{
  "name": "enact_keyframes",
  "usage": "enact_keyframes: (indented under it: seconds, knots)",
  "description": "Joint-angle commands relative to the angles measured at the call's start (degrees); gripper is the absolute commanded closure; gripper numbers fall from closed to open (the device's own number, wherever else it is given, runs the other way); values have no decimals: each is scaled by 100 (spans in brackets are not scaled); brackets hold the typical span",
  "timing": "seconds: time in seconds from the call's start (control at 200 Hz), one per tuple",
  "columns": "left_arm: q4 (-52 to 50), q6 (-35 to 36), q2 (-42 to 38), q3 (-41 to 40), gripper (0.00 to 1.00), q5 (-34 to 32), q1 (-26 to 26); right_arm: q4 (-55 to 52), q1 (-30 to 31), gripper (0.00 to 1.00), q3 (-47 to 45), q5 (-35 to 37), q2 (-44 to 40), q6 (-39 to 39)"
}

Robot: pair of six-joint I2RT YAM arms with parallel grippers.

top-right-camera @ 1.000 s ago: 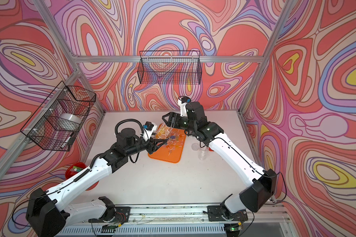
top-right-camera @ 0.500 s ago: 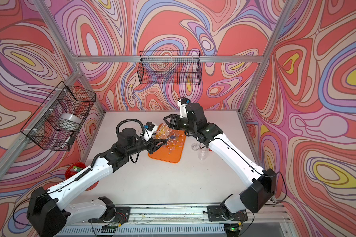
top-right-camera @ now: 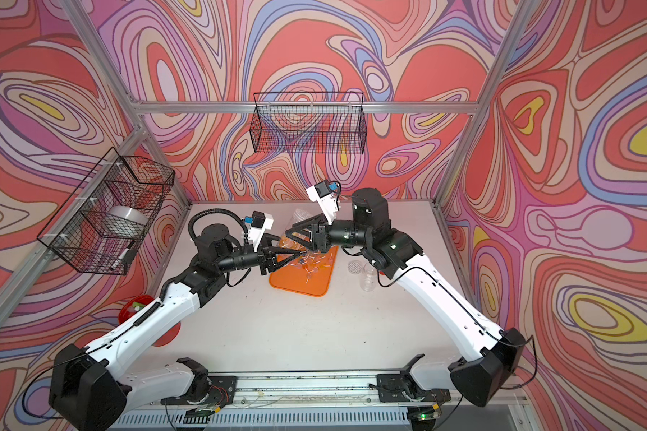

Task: Pour the candies out of the jar
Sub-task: Unscrew the lid from the jar.

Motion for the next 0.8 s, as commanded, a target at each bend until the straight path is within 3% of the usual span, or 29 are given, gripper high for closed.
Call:
enact_keyframes:
  seconds: [0.0,0.155,0.346,0.491,0.661,0.796]
  knots:
    - [189,127,-124,183,100,-38,-4,-456,-23,48,85,1188,13,126]
    - [-195,444,-256,108,100,-708,-57,-349,-23,42,164,1825,-44,568]
    - [-515,1023,-351,16,100,-1737,-471,-544,-22,33,326,2730,84,952]
    - [-596,1367,-358,42,100,-2250,-808,-555,-21,27,292,2952,350,1277]
    - [-448,1384,-408,-10,100,-2523,-894,-442,-17,26,175,3037,490,1590]
    - [-440,1392,-406,-6,100,-2616,-911,-247,-16,36,33,2994,389,1750]
